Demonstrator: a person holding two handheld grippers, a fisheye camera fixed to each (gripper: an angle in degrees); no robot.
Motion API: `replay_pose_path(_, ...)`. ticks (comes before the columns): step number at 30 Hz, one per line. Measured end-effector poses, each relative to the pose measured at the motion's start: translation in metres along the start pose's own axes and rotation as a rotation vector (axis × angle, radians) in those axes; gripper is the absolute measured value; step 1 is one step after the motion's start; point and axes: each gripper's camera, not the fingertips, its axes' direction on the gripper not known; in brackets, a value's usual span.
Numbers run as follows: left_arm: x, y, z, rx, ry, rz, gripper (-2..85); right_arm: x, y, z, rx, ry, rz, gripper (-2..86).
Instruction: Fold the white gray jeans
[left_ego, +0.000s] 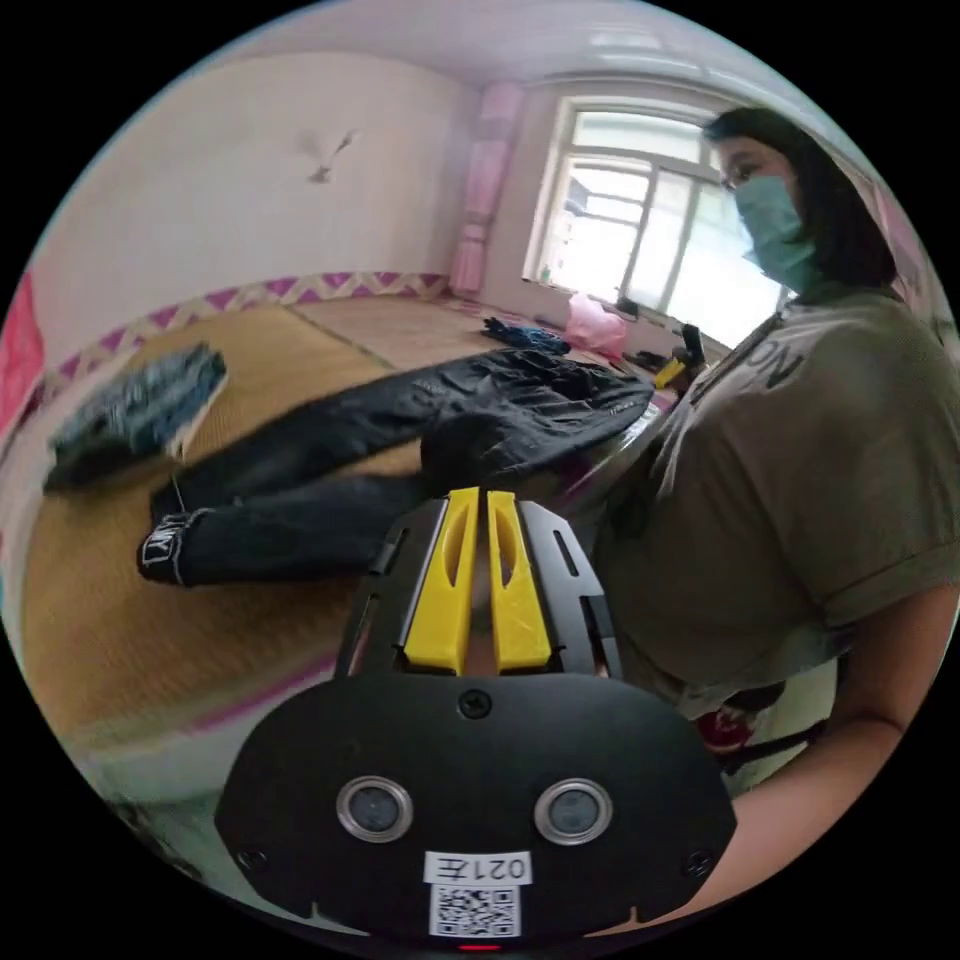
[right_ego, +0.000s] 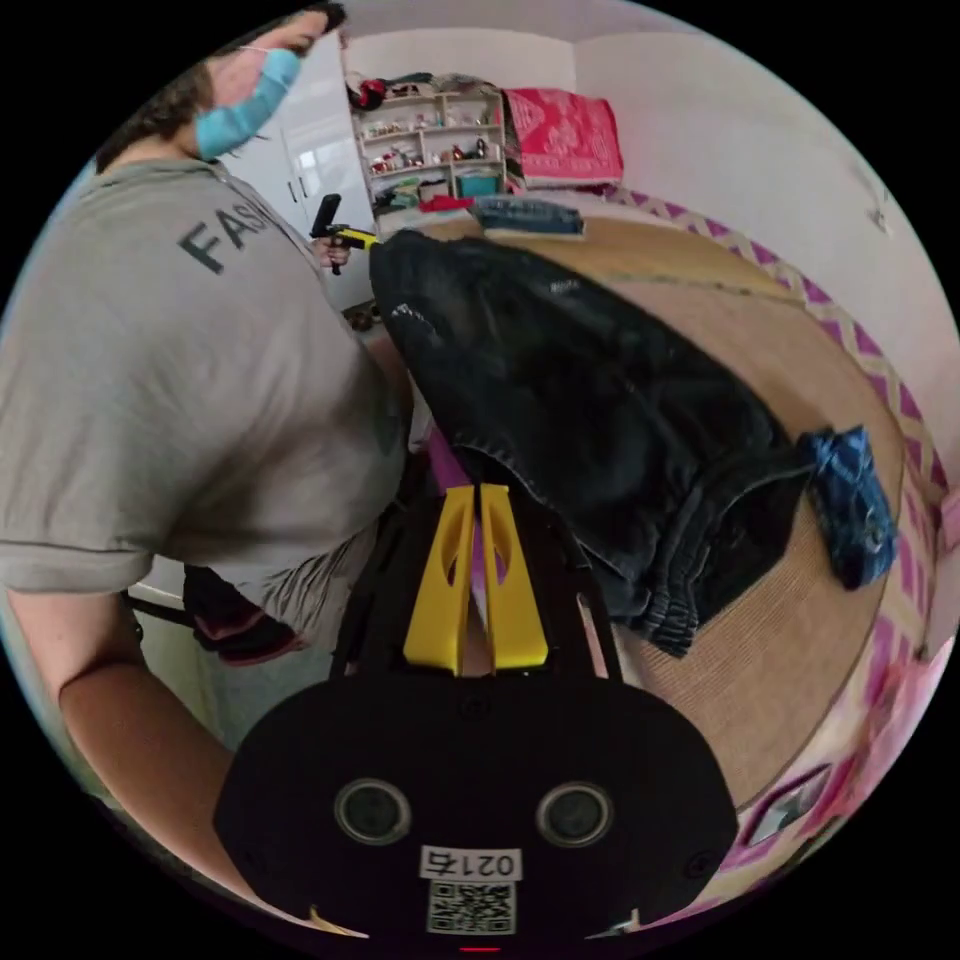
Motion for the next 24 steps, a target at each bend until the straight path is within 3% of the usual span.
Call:
replay_pose_path(2, -0.017, 0.064, 0.025, -0.005, 0.041, -0.175, -0.7, 0.007, 0.022, 0.037, -0.026, 0.000, 0.097, -0.6)
replay_pose_path(3, -0.020, 0.077, 0.029, 0.004, 0.056, -0.214, -0.7, 0.013, 0.038, 0.037, 0.062, -0.006, 0.162, -0.4)
replay_pose_path(7, -0.025, 0.122, -0.001, 0.233, 0.108, -0.311, -0.8, 0.018, 0.062, -0.002, 0.101, -0.071, 0.196, 1.7)
replay_pose_path(10, -0.023, 0.131, -0.070, 0.510, 0.008, -0.315, -0.9, 0.024, 0.089, -0.073, 0.288, -0.123, 0.178, 6.2)
replay_pose_path(11, -0.025, 0.124, -0.085, 0.512, -0.108, -0.330, -0.9, 0.035, 0.097, -0.097, 0.384, -0.078, 0.210, 7.0)
replay_pose_path(14, -0.043, 0.073, -0.064, 0.259, -0.275, -0.270, -0.9, 0.071, 0.083, -0.108, 0.441, 0.072, 0.310, 6.2)
replay_pose_path(18, -0.098, 0.039, -0.012, 0.004, -0.441, -0.403, -0.9, 0.129, 0.028, -0.046, 0.177, 0.265, 0.445, 5.0)
replay_pose_path(19, -0.122, 0.044, 0.004, -0.160, -0.555, -0.492, -0.9, 0.136, 0.024, -0.037, 0.139, 0.307, 0.470, 4.9)
replay_pose_path(21, -0.135, 0.058, -0.012, -0.111, -0.630, -0.532, -0.9, 0.157, 0.020, -0.010, 0.023, 0.392, 0.512, 5.5)
replay_pose_path(24, -0.145, 0.082, -0.039, -0.103, -0.701, -0.598, -0.9, 0.168, 0.033, -0.008, 0.051, 0.332, 0.569, 6.3)
